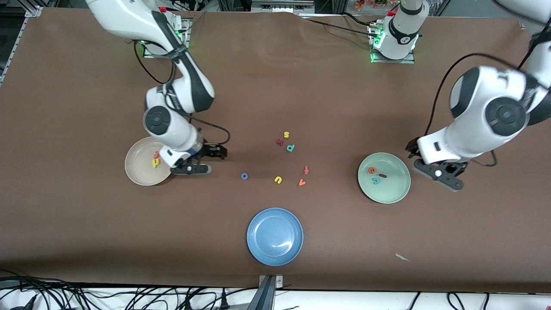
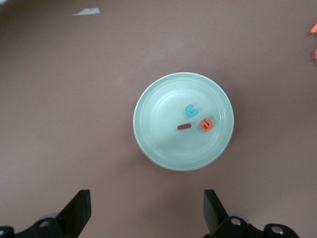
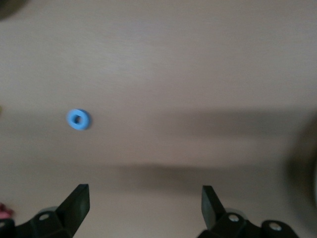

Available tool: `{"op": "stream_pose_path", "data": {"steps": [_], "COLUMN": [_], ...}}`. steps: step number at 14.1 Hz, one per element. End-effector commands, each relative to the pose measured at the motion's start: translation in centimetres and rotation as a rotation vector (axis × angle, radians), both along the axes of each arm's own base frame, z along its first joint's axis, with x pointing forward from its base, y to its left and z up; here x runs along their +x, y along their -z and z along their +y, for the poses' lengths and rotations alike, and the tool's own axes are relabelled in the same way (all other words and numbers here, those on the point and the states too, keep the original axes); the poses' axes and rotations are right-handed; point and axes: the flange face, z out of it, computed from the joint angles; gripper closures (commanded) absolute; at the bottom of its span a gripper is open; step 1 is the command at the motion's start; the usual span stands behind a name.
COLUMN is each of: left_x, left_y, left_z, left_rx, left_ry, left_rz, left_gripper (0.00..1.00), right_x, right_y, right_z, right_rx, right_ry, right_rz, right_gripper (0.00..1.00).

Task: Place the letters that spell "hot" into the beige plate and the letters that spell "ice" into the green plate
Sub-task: 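Return the left gripper to rest while the right gripper reaches the blue o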

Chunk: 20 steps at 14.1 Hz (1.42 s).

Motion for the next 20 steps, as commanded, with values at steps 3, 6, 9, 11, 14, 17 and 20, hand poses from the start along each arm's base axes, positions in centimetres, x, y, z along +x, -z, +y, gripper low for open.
{"op": "stream_pose_path", "data": {"steps": [3, 6, 9, 11, 14, 17, 20], "left_x": [-2.5, -3.6, -3.1, -4.1, -5.9, -7.5, -8.0], "left_y": [-10.3, -12.6, -13.2, -15.3, -17.4, -17.5, -17.3], "left_z": [-0.1, 1.2, 4.1, 5.1, 5.2, 7.1, 7.6], "left_rx": [-0.054, -0.023, -0.018, -0.015, -0.009, -0.091, -0.081], "left_ry": [-0.089, -0.096, -0.154, -0.192, -0.292, -0.334, -0.345], "left_rz": [0.059, 0.038, -0.017, -0.067, -0.111, -0.099, -0.093], "left_gripper": [0.0, 0.0, 0.0, 0.0, 0.0, 0.0, 0.0], "right_x": [1.9, 2.1, 2.0, 2.3, 2.4, 2.7, 2.9], "right_y": [2.3, 4.0, 4.7, 5.1, 6.4, 6.9, 7.3], "right_z": [4.9, 6.1, 8.3, 8.8, 9.3, 9.5, 9.6], "right_rx": [0.002, -0.053, -0.066, -0.065, -0.089, -0.092, -0.092], "right_ry": [0.094, 0.127, 0.134, 0.125, 0.088, 0.084, 0.082], "right_rz": [-0.011, -0.026, -0.037, -0.043, -0.055, -0.06, -0.061], "right_gripper": [0.0, 0.0, 0.0, 0.0, 0.0, 0.01, 0.07]}}
